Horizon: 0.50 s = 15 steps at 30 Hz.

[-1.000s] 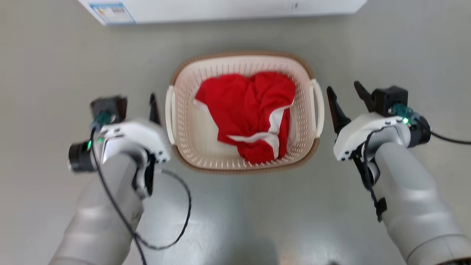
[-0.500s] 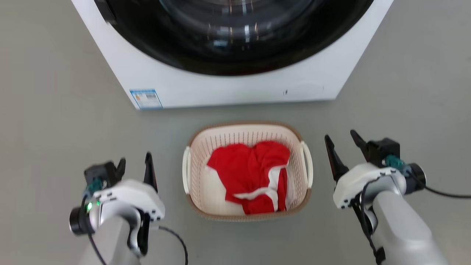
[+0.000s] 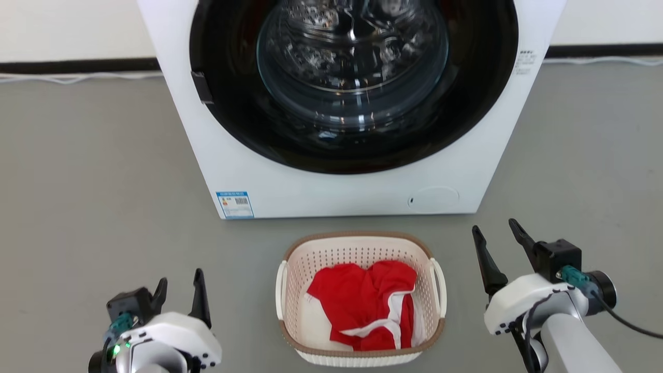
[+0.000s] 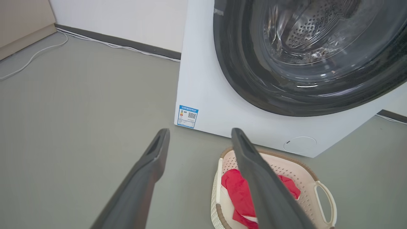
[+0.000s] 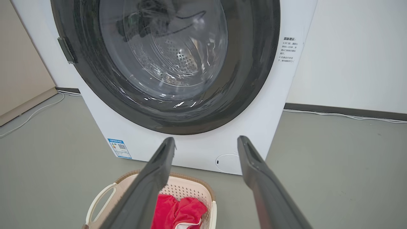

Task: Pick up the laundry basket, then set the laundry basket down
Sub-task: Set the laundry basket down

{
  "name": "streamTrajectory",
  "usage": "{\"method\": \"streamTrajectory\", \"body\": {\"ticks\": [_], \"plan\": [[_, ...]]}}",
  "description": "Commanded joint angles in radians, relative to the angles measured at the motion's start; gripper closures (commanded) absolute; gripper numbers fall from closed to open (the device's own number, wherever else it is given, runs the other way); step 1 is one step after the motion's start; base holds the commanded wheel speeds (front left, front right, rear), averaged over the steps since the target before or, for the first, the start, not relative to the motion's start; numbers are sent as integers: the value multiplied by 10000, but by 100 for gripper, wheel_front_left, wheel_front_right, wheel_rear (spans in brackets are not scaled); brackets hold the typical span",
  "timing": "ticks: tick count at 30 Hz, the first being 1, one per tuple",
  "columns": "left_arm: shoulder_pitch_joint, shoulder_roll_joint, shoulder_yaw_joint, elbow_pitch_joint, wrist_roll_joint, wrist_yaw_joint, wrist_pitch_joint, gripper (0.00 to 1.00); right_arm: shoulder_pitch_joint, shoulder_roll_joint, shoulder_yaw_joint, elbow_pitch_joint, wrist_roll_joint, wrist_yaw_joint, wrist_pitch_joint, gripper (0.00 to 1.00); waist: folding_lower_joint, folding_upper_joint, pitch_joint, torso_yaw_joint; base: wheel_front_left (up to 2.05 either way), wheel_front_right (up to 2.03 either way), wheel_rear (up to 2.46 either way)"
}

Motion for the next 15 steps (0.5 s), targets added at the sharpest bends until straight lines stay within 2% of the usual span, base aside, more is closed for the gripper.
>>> {"method": "streamTrajectory", "body": {"ticks": [1, 8, 15], "plan": [[49, 87, 424, -367, 219, -141, -60, 0, 175, -12, 156, -489, -107, 63, -111, 0, 1, 0, -295, 44, 0, 0, 0], [607, -20, 781, -800, 519, -364, -60, 0, 844, -17, -31, -1157, -112, 63, -111, 0, 1, 0, -653, 81, 0, 0, 0], [1025, -77, 1019, -1211, 702, -382, -60, 0, 1317, 12, -313, -1549, -244, 63, -111, 0, 1, 0, -871, 71, 0, 0, 0]]}}
